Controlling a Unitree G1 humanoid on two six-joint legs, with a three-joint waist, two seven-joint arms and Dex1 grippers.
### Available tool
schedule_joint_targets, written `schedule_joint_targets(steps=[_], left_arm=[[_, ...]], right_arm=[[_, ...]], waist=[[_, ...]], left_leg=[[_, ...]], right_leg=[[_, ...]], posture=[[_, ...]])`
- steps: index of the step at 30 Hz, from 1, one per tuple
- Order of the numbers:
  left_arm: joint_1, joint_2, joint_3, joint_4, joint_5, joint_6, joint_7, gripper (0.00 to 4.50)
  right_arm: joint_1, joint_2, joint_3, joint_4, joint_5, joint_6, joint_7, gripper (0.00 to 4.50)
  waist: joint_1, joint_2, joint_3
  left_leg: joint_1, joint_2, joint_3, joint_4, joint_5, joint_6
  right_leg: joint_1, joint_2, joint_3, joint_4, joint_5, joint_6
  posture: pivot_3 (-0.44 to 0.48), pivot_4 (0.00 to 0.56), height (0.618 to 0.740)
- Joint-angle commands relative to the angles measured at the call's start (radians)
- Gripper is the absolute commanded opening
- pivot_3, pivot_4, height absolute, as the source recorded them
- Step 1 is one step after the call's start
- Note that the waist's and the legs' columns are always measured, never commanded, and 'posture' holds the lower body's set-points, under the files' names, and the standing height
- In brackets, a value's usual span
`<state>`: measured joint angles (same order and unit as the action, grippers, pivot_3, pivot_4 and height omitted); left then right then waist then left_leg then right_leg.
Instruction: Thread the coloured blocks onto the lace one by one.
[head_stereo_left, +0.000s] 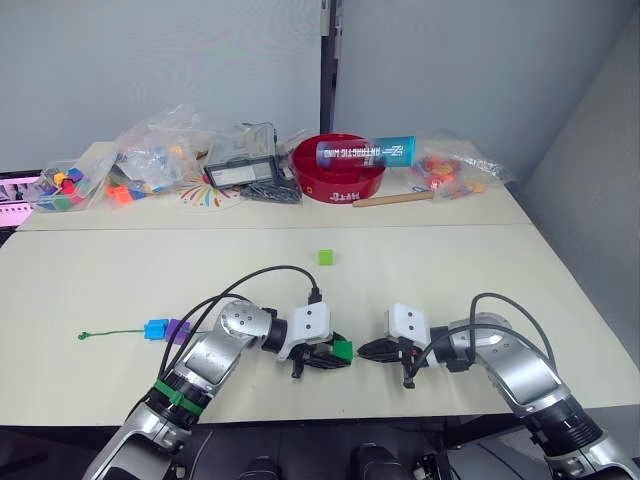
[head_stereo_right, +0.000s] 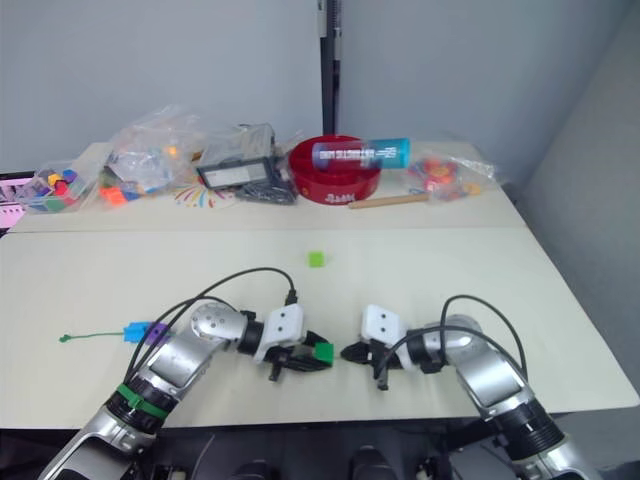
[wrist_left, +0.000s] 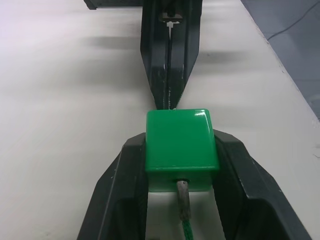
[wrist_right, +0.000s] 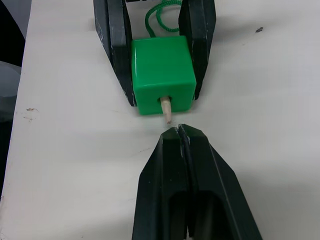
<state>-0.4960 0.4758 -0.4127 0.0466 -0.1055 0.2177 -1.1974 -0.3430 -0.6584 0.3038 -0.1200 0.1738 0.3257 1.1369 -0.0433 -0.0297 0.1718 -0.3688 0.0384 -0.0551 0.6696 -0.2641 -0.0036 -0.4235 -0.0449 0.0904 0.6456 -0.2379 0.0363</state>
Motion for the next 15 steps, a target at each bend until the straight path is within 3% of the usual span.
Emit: schedule_joint_targets(steps=[1,15], left_arm=[[-0.008,0.030,0.025,0.000,-0.001,-0.019,-0.015,1.20],[0.016,0.080,0.058,-0.016,-0.027,-0.018,-0.022,1.20]], right_arm=[[-0.015,-0.018,-0.024,-0.012,0.002,-0.027,0.012,0.00],[0.023,-0.050,-0.054,-0.030,0.014,-0.020,0.006,0.00]], waist=[[0.000,0.000,0.000],[-0.001,0.000,0.000]], left_leg=[[0.000,0.000,0.000,0.000,0.000,0.000],[0.000,0.000,0.000,0.000,0.000,0.000]], right_leg=[[0.000,0.000,0.000,0.000,0.000,0.000],[0.000,0.000,0.000,0.000,0.000,0.000]], posture=[[0.000,0.150,0.731],[0.000,0.150,0.731]])
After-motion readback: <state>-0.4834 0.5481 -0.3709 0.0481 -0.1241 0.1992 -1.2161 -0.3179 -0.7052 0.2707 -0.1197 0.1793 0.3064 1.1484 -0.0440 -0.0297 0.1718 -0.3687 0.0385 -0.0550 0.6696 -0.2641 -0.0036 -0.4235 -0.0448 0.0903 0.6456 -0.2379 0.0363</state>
